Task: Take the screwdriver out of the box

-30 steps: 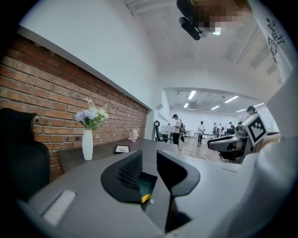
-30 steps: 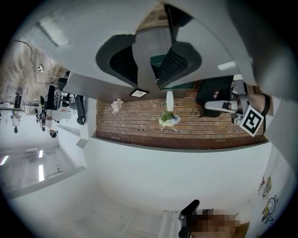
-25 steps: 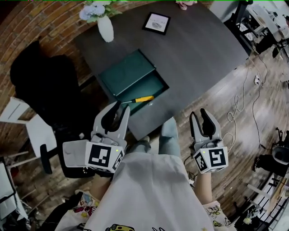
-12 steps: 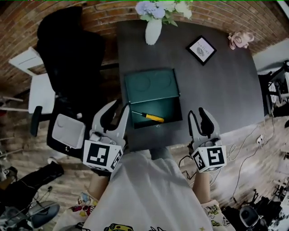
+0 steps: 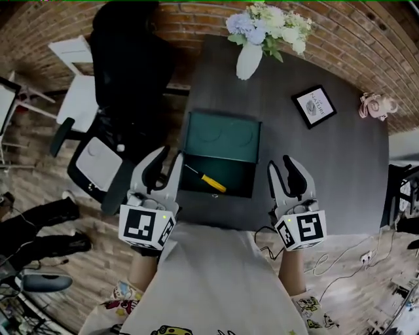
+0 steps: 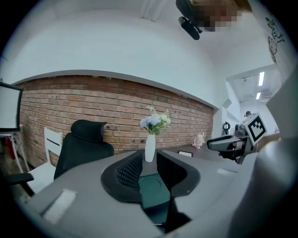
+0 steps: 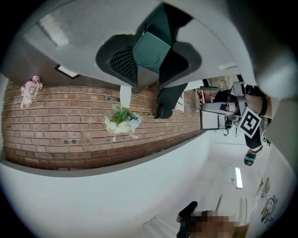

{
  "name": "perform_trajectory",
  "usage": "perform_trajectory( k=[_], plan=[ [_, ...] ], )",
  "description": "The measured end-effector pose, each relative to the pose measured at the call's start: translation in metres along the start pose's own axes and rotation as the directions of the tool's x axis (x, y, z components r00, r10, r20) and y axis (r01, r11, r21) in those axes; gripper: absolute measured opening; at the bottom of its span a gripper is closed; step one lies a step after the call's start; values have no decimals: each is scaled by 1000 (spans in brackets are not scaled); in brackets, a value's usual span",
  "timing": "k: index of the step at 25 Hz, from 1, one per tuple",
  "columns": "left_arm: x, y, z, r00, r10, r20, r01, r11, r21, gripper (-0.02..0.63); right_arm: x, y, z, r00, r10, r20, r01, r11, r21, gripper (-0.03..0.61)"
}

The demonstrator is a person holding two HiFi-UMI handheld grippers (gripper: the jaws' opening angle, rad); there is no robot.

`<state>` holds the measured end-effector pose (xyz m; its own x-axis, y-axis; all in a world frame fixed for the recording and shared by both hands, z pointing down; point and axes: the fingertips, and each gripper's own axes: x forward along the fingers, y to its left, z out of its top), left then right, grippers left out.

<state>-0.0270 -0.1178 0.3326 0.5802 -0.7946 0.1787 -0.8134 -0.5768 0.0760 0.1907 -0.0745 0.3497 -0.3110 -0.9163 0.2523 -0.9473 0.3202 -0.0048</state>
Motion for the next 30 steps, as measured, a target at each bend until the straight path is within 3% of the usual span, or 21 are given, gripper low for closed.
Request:
perform_trajectory(
  k=[5, 15, 30],
  plan=[
    [0, -17, 3, 998, 60, 11, -60, 998, -3, 97, -2, -20, 3, 998, 58, 16, -58, 998, -13, 140],
    [-4, -23, 9, 997, 78, 23, -79, 997, 3, 101, 7, -15, 2, 993, 116, 13, -116, 993, -22, 140],
    [-17, -13, 7, 996, 88, 27, -88, 996, -10, 101, 8, -3, 8, 993, 117, 14, -116, 992, -40, 140]
  ],
)
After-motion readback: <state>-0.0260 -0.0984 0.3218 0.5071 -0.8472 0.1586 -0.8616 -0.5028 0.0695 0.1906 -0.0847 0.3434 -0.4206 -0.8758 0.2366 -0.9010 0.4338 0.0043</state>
